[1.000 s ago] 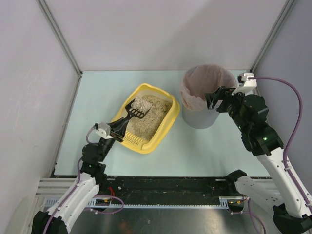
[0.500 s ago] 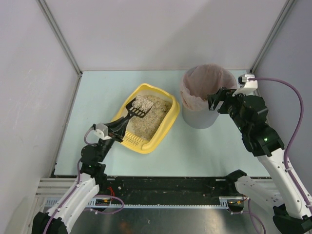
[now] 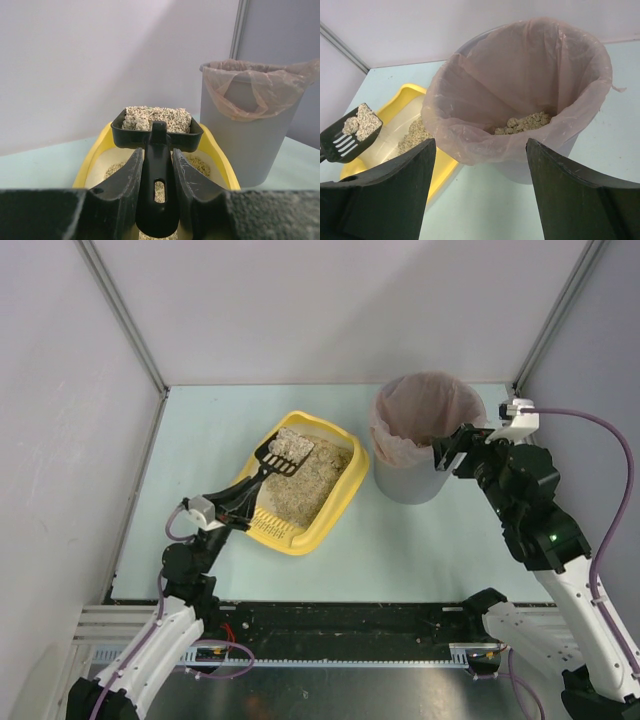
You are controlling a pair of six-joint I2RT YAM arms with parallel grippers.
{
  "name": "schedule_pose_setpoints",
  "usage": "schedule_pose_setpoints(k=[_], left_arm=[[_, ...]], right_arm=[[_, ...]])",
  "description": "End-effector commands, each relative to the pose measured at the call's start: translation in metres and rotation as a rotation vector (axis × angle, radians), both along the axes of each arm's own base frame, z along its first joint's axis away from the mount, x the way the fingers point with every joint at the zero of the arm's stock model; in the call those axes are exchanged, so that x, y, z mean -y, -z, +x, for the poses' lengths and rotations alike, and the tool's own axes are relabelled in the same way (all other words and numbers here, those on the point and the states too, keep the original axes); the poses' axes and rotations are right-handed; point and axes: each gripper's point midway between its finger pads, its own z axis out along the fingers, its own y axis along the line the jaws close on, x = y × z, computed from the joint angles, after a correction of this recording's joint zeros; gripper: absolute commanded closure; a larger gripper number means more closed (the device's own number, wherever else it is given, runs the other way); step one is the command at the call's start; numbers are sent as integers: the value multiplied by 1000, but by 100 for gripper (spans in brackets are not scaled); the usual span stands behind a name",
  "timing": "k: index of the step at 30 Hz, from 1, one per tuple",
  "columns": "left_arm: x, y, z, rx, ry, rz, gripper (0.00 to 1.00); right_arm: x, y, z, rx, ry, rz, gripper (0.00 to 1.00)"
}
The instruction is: Clean the litter box
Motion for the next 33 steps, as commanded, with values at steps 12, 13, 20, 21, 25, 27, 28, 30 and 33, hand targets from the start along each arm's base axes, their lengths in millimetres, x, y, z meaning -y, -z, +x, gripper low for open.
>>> schedule_pose_setpoints(k=[12, 13, 20, 21, 25, 27, 28, 30, 33], left_arm=[[-3, 17, -7, 11, 0, -32, 100], [-10, 19, -5, 10, -37, -44, 100], [-12, 24, -5, -22, -24, -94, 100], [-9, 19, -8, -5, -1, -95, 100], [-4, 16, -10, 3, 25, -74, 100], [-2, 16, -13, -1, 45, -94, 100], [4, 13, -15, 6, 77, -81, 100], [-4, 16, -10, 2, 26, -83, 100], [-8, 15, -11, 0, 27, -112, 100]], right_arm=[[7, -10, -5, 37, 25, 17, 22], [8, -9, -4, 35, 28, 14, 22], [10, -7, -5, 33, 37, 8, 22], [10, -7, -6, 34, 32, 11, 22], [11, -6, -6, 33, 39, 3, 22], [10, -7, -6, 35, 34, 8, 22], [10, -6, -6, 33, 32, 9, 23], [11, -6, -6, 33, 40, 8, 22], [11, -6, -7, 33, 37, 10, 22]])
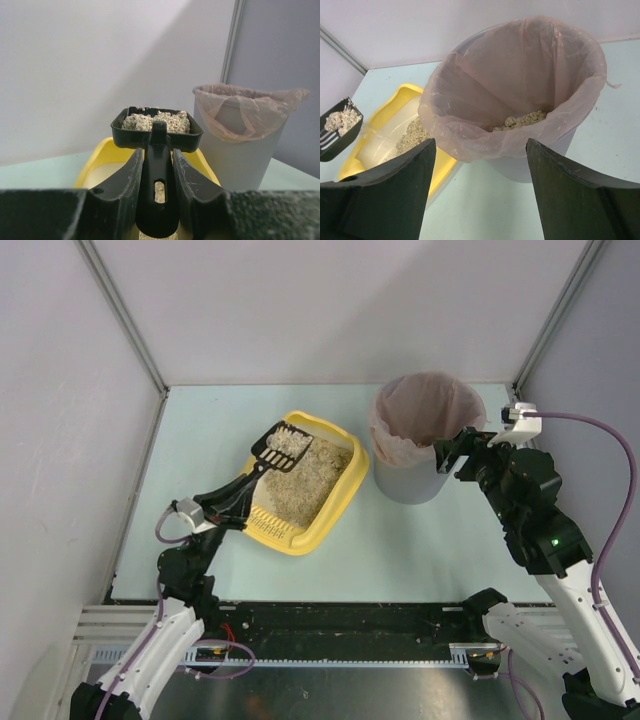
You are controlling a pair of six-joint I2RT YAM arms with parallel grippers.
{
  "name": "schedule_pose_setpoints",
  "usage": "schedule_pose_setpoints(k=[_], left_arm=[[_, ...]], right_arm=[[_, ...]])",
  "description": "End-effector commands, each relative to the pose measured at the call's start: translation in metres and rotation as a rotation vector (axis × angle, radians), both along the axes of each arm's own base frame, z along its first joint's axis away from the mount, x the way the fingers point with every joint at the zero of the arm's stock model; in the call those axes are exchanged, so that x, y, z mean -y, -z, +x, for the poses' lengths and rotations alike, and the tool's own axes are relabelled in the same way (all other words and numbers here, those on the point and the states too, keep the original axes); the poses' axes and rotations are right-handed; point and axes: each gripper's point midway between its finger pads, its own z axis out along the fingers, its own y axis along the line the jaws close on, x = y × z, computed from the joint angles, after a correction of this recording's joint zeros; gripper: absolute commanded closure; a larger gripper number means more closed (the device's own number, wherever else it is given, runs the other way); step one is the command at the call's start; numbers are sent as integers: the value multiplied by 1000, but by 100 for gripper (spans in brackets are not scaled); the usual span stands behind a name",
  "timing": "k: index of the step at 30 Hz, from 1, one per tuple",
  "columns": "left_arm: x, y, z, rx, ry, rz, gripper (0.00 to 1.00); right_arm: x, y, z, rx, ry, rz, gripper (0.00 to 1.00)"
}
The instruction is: Clean the litter box
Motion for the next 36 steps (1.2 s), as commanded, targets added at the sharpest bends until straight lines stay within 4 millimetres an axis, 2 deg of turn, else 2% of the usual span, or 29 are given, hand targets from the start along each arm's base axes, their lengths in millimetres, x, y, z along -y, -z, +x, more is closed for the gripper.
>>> schedule_pose_setpoints(k=[1, 2, 5, 8, 9, 11, 12, 13, 15, 17, 18, 19, 20, 21, 22, 23, 24, 27, 30, 33, 36], left_arm=[[1, 37, -5, -57, 36, -8, 100], [4, 36, -4, -61, 51, 1, 100], [-18, 44, 8, -113, -58, -70, 100], [8, 33, -4, -93, 96, -27, 100], [6, 31, -3, -91, 90, -35, 100], [-15, 28, 2, -89, -3, -112, 100], [-16, 30, 1, -90, -4, -119, 100], [-5, 27, -5, -76, 58, -81, 100], [4, 27, -5, -92, 104, -38, 100], [-15, 34, 8, -130, -1, -85, 100], [-17, 36, 7, -135, -5, -107, 100], [-11, 34, 3, -128, 33, -92, 100], [4, 32, -5, -117, 114, -43, 100], [6, 32, -3, -122, 118, -26, 100], [1, 34, 2, -128, 83, -25, 100], [-17, 38, 13, -158, -16, -75, 100], [-19, 43, 11, -170, -17, -90, 100], [3, 38, 0, -150, 103, -20, 100], [-19, 43, 12, -176, -13, -73, 100], [-2, 39, 2, -156, 80, -24, 100], [-25, 46, 14, -185, -48, -51, 100]], right_arm=[[7, -8, -3, 29, 27, 10, 23], [8, -7, -3, 28, 33, 8, 22], [8, -6, -2, 25, 35, 4, 22], [8, -6, -2, 25, 37, 7, 22], [9, -5, -1, 25, 39, 0, 23], [9, -4, -1, 23, 37, -8, 22], [9, -4, -1, 20, 37, -7, 23], [9, -4, -2, 21, 37, -7, 22], [11, -1, -1, 13, 49, -17, 22], [11, 0, 1, 12, 48, -24, 22], [10, -1, 0, 12, 44, -19, 22], [10, -1, 0, 12, 43, -17, 22], [10, 0, 1, 9, 44, -17, 22], [10, 1, 1, 6, 47, -19, 22], [10, 1, 2, 5, 49, -21, 23], [10, 0, 3, 7, 50, -17, 22], [9, -1, 2, 9, 48, -14, 22], [10, 0, 2, 8, 54, -15, 22], [11, 2, 3, 5, 58, -19, 22], [10, 1, 2, 5, 54, -15, 22], [11, 1, 2, 4, 58, -16, 22]])
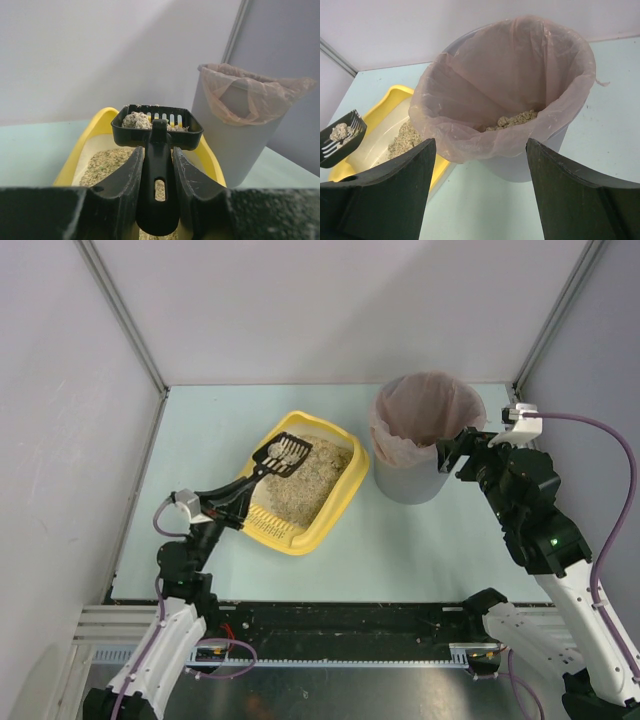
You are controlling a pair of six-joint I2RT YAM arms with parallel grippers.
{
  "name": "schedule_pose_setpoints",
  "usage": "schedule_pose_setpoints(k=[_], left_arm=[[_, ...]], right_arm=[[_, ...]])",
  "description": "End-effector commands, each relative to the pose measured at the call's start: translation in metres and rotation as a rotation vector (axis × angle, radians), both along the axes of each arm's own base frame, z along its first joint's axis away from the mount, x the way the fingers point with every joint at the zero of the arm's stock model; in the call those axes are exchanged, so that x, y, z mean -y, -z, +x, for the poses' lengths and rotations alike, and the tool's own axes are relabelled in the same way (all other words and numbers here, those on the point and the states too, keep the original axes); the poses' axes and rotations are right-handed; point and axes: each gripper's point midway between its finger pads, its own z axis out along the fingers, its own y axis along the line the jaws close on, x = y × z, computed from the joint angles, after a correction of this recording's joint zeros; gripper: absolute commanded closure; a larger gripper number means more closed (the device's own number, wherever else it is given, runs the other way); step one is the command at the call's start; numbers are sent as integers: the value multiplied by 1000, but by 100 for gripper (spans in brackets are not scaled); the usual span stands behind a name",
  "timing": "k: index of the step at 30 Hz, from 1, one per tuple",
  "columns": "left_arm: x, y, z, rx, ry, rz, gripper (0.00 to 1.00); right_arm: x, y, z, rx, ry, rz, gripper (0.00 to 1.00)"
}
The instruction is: Clean the litter box
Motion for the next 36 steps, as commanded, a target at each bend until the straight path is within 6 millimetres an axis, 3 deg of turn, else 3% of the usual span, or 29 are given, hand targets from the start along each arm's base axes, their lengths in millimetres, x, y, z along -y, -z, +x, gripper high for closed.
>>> schedule_pose_setpoints(k=[1, 3, 4, 6, 9, 10, 11, 12, 15, 18, 21, 24, 27, 30, 31, 32, 33, 34, 36], left_arm=[[-6, 22, -2, -41, -10, -4, 100], [5, 20, -8, -23, 50, 24, 100], [-5, 9, -1, -5, -14, 21, 100], [-21, 20, 9, -72, -100, -18, 100], [9, 8, -9, -38, 82, -24, 100], [8, 10, -8, -25, 66, 6, 100], [-10, 23, 6, -87, -51, -17, 100], [-16, 26, 9, -111, -76, -51, 100], [3, 5, -8, -20, 43, -9, 100], [-17, 15, 5, -85, -80, -38, 100], [3, 3, -10, -15, 41, -7, 100], [-19, 22, 7, -106, -96, -39, 100], [4, 8, -10, -26, 43, 15, 100], [-22, 23, 9, -102, -119, -25, 100], [-10, 24, 1, -102, -37, -10, 100], [1, 8, -10, -26, 34, -19, 100], [8, 6, -13, -12, 66, -3, 100], [4, 10, -7, -31, 20, 5, 100], [-23, 21, 10, -96, -140, -17, 100]], right_arm=[[5, -2, -1, 10, 24, 3, 22], [7, -1, -2, 9, 30, 2, 22], [7, -2, -2, 11, 32, -1, 22], [8, -1, -2, 10, 37, -2, 22], [7, 1, -2, 7, 30, 4, 22], [7, 1, -1, 8, 31, 4, 22], [7, 2, -1, 3, 35, 2, 22], [7, 3, -1, 2, 33, 5, 22], [7, 2, -3, 5, 27, 7, 22], [10, 2, -4, 6, 42, 2, 22], [9, 0, -5, 11, 36, 8, 22], [10, 0, -5, 12, 41, 9, 22], [10, 0, -6, 11, 36, 9, 22], [10, 0, -6, 11, 41, 9, 22], [9, 0, -6, 11, 31, 14, 22], [9, 0, -7, 13, 31, 13, 22], [9, 0, -7, 11, 31, 13, 22], [11, 0, -7, 11, 43, 11, 22], [10, 0, -6, 12, 38, 13, 22]])
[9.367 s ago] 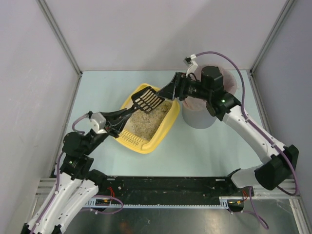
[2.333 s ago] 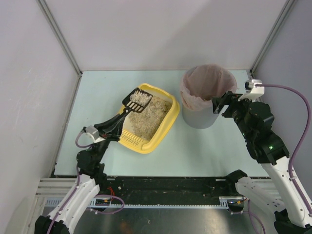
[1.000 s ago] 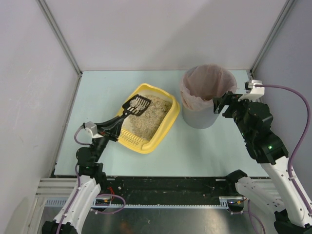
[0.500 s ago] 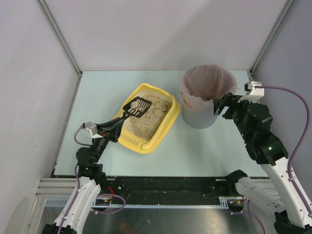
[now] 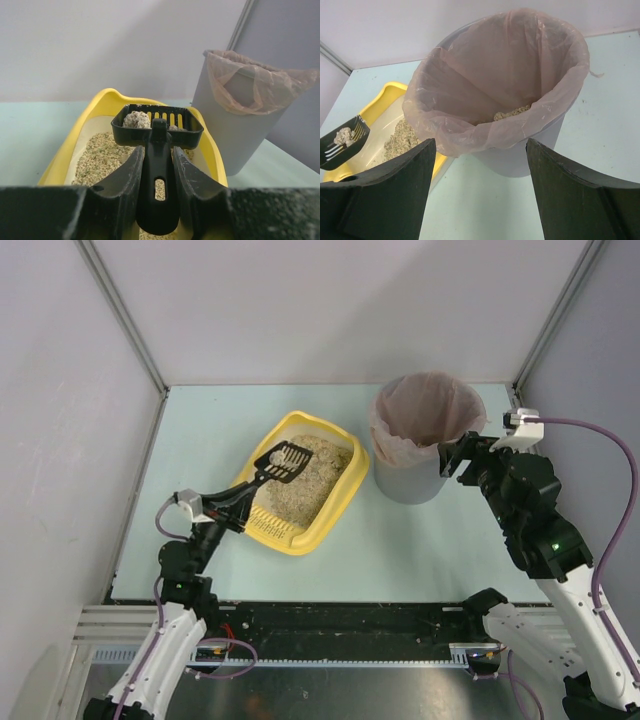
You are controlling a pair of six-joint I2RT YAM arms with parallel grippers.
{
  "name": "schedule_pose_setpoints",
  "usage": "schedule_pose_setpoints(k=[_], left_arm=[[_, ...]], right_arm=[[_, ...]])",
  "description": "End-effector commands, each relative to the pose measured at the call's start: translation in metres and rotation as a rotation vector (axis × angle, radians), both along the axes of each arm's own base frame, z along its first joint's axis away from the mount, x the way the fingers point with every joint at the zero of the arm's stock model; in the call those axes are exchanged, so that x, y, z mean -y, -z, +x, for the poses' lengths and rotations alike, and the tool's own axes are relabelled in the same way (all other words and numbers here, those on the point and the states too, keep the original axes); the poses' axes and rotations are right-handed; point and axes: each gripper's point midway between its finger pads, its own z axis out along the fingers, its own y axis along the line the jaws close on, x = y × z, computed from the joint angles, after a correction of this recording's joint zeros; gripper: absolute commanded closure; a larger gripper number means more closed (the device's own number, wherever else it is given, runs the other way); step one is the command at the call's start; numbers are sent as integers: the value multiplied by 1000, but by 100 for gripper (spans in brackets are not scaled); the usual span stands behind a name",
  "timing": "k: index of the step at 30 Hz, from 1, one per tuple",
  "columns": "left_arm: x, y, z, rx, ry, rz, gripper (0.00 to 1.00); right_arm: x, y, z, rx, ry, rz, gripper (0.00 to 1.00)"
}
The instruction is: Clean the litter box
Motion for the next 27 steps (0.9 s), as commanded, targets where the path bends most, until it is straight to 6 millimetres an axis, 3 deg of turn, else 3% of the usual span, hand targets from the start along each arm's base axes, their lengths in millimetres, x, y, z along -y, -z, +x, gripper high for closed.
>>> schedule_pose_setpoints(k=[1, 2, 3, 4, 5, 6, 9, 12, 15, 20, 22, 23, 27], left_arm=[[-19, 0, 9, -3, -113, -19, 100], [2, -5, -4, 24, 25, -8, 100], [10, -8, -9, 42, 60, 1, 100], [8, -2, -4, 19, 37, 22, 100], [-9, 4, 9, -18, -77, 11, 100], [-14, 9, 13, -51, -94, 6, 100], [11, -7, -2, 11, 44, 19, 100], [-2, 3, 7, -24, -33, 38, 100], [11, -10, -2, 17, 37, 35, 100], [9, -11, 3, -5, 15, 54, 100], [15, -2, 6, -72, 47, 86, 100], [17, -14, 8, -67, 56, 90, 100], [23, -28, 7, -93, 96, 72, 100]], right_arm=[[3, -8, -1, 26, 15, 19, 22], [3, -8, -2, 29, 12, 21, 22], [4, -8, -1, 28, 20, 19, 22], [5, -7, -1, 24, 26, 18, 22], [6, -7, -1, 24, 29, 15, 22], [5, -6, -1, 21, 27, 15, 22], [4, -6, -1, 22, 20, 18, 22], [5, -6, 0, 21, 26, 15, 22], [6, -6, -1, 24, 29, 15, 22], [4, -6, -1, 27, 22, 22, 22], [6, -7, -2, 28, 24, 16, 22], [6, -8, -3, 33, 25, 16, 22], [9, -8, -5, 33, 31, 14, 22]])
